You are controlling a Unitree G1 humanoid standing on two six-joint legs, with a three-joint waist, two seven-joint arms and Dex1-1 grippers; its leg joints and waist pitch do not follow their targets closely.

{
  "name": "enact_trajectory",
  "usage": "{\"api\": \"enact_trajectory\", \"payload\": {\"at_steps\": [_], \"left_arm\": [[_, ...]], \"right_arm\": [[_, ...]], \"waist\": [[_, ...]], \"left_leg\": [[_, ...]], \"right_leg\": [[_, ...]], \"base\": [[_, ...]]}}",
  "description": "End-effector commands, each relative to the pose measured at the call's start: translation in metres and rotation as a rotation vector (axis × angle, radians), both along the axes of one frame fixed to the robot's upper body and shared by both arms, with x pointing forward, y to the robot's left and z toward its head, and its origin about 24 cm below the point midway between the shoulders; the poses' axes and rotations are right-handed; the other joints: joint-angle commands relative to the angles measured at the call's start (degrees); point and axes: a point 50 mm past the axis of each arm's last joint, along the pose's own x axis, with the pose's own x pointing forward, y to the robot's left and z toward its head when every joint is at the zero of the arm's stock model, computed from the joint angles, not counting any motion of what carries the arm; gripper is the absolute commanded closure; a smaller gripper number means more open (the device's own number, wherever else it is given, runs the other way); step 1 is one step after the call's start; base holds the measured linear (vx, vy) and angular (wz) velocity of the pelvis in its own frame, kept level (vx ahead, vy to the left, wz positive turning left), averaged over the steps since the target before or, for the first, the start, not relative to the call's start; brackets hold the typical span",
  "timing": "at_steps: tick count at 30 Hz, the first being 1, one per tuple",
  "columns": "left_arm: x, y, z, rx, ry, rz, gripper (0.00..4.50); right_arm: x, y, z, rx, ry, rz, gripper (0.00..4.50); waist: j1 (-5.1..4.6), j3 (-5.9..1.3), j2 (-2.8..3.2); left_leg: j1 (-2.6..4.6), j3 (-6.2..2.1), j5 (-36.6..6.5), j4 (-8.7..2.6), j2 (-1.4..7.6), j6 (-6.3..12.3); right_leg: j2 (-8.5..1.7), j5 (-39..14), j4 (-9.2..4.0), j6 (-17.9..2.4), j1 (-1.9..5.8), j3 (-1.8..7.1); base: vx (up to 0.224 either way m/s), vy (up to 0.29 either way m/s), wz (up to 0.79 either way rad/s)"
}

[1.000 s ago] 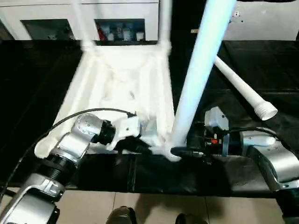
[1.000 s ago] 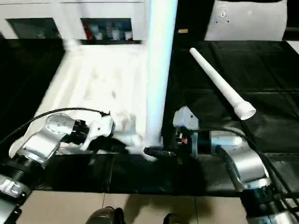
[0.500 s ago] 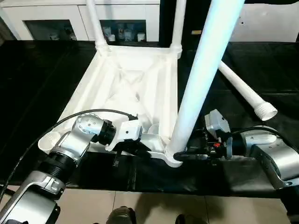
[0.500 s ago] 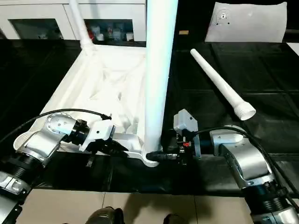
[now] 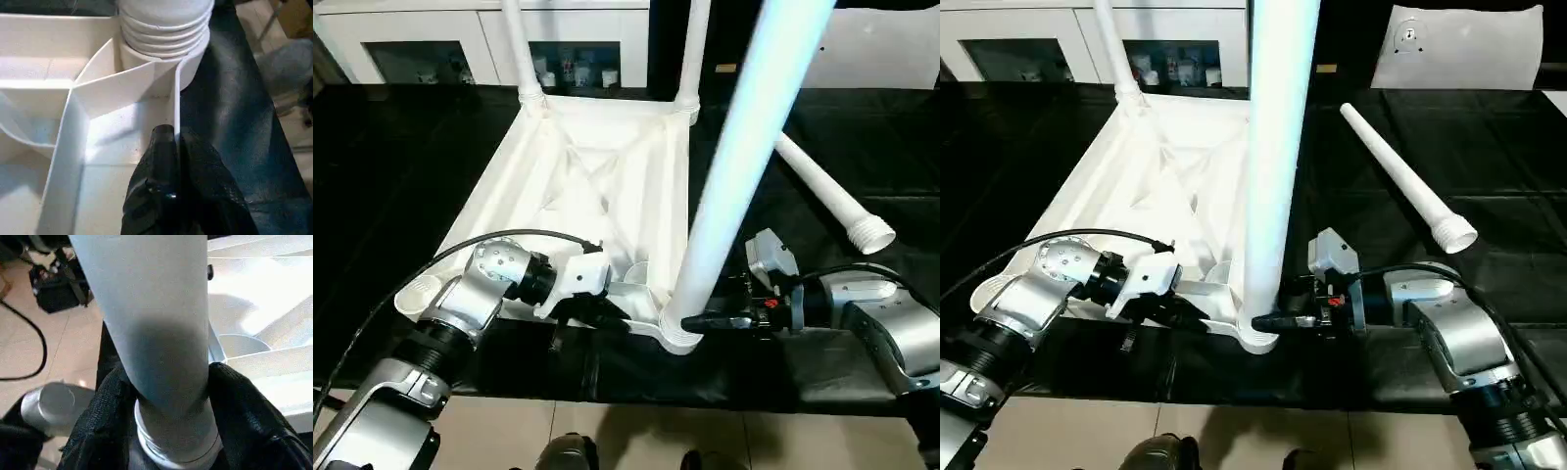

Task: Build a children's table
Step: Rotate leg to tighten

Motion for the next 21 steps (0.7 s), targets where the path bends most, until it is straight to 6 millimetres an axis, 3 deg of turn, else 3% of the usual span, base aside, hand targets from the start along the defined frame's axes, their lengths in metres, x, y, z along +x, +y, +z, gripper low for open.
{"api": "enact_trajectory", "payload": {"at_steps": [1,3,4,5,6,9,11,16,18,21], "left_arm": [[0.009,-0.006,0.01,-0.044,-0.047,0.097,4.5],[0.011,-0.008,0.01,-0.053,-0.055,0.131,4.5],[0.015,-0.014,0.012,-0.082,-0.067,0.211,4.5],[0.018,-0.019,0.013,-0.096,-0.078,0.264,4.5],[0.021,-0.026,0.014,-0.105,-0.094,0.331,4.5],[0.027,-0.041,0.018,-0.148,-0.107,0.479,4.5],[0.031,-0.056,0.022,-0.199,-0.108,0.592,4.5],[0.038,-0.082,0.026,-0.266,-0.121,0.789,4.5],[0.041,-0.09,0.028,-0.286,-0.131,0.812,4.5],[0.042,-0.094,0.032,-0.29,-0.154,0.78,4.5]], "right_arm": [[-0.005,0.017,-0.001,0.08,0.037,-0.012,2.55],[-0.003,0.02,-0.003,0.081,0.043,-0.064,2.55],[0.001,0.028,-0.008,0.074,0.043,-0.16,2.55],[0.005,0.033,-0.011,0.074,0.044,-0.232,2.55],[0.009,0.041,-0.013,0.086,0.045,-0.313,2.55],[0.016,0.054,-0.019,0.078,0.048,-0.438,2.55],[0.022,0.066,-0.023,0.083,0.066,-0.551,2.55],[0.039,0.083,-0.031,0.066,0.135,-0.831,2.55],[0.046,0.084,-0.03,0.085,0.141,-0.912,1.99],[0.051,0.083,-0.028,0.088,0.128,-0.973,1.76]], "waist": [[-0.49,-4.5,-1.18],[-0.86,-4.28,-1.32],[-1.19,-4.05,-0.97],[-1.34,-4.04,-1.08],[-2.2,-3.61,-1.19],[-3.46,-3.69,-1.16],[-4.17,-3.6,-1.5],[-4.91,-3.73,-1.29],[-5.04,-3.88,-1.14],[-4.74,-4.09,-1.03]], "left_leg": [[1.01,-1.0,-5.5,-3.55,3.44,5.66],[0.99,-1.08,-7.11,-3.78,3.26,4.57],[1.1,-1.06,-8.71,-3.92,3.22,3.55],[1.23,-1.11,-9.1,-3.95,3.16,3.07],[0.93,-1.29,-10.71,-4.26,2.92,1.46],[1.08,-1.47,-11.49,-4.46,3.01,0.57],[1.1,-1.31,-11.55,-4.3,2.65,0.94],[1.02,-1.24,-9.39,-4.07,2.31,2.28],[0.96,-1.18,-8.41,-4.04,2.32,2.62],[0.86,-1.18,-6.79,-4.02,2.37,3.64]], "right_leg": [[-4.94,-10.27,-3.96,-12.89,2.85,3.02],[-4.96,-13.15,-4.35,-12.17,2.88,2.95],[-4.9,-15.55,-4.68,-11.38,2.76,3.02],[-4.95,-16.5,-4.83,-11.22,2.66,3.03],[-5.04,-20.64,-5.14,-10.07,2.91,2.87],[-4.87,-21.34,-5.24,-9.17,2.79,2.89],[-4.77,-21.36,-5.59,-9.29,2.76,2.93],[-4.53,-19.19,-5.85,-9.21,2.67,2.95],[-4.39,-16.57,-5.59,-9.68,2.63,3.0],[-4.41,-11.87,-5.16,-10.32,2.92,3.05]], "base": [[0.0,0.0,0.0],[0.0,0.0,0.0],[0.0,0.0,0.0],[0.0,0.0,0.0],[0.0,0.0,0.0],[0.0,0.0,0.0],[0.0,0.0,0.0],[0.0,0.0,0.0],[0.0,0.0,0.0],[0.0,0.0,0.0]]}}
